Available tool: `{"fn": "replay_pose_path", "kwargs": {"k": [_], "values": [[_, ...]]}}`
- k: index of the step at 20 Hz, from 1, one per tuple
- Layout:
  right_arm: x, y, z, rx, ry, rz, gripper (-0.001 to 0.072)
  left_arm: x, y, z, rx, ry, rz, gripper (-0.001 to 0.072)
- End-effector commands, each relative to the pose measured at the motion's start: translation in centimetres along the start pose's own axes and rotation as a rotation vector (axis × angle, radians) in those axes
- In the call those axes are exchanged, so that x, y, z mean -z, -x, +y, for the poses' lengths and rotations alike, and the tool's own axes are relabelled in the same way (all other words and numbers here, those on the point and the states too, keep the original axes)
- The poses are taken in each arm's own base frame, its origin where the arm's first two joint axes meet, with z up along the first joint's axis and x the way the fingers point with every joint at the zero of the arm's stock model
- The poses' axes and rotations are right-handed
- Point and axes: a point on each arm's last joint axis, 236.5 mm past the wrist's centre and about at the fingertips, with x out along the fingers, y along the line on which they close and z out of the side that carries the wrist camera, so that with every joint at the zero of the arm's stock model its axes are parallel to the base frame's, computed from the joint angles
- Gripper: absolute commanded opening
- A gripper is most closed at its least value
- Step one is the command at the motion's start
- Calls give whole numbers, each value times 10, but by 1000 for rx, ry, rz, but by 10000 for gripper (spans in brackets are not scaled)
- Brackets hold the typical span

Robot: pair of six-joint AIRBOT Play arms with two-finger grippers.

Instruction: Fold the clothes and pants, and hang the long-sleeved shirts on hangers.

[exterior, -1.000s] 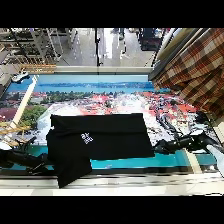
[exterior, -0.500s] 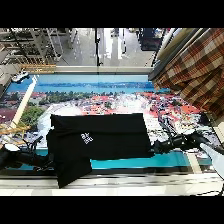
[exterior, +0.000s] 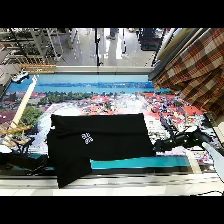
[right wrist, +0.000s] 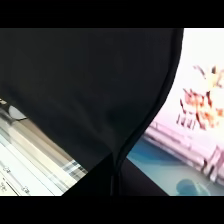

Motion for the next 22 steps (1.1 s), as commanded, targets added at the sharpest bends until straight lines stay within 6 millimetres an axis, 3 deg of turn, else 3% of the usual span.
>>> {"fn": "replay_pose_path", "kwargs": {"k": [1,4,7,9,11,12,14,17,19,22], "values": [[-2,2,4,-6,8,-5,21,-17,1,13,-40,67,-94,495],[-2,2,4,-9,7,-4,21,-24,-16,-8,52,52,-130,426],[-2,2,4,-9,7,-4,21,-13,-35,-11,49,44,-85,376],[-2,2,4,-9,7,-4,21,-7,-42,-11,45,41,-67,215],[-1,2,6,-14,7,3,21,-8,-40,-10,46,44,-73,6],[2,2,7,-21,7,11,21,-8,-37,-11,50,48,-81,6],[7,3,10,-32,10,32,21,-9,-23,-13,69,46,-101,5],[15,10,18,-31,24,62,20,-13,17,-28,126,24,-121,6],[16,25,31,-24,4,67,20,-22,47,-51,200,-7,-133,6],[-12,49,53,24,-27,5,18,-58,88,-92,323,-53,-236,5]]}}
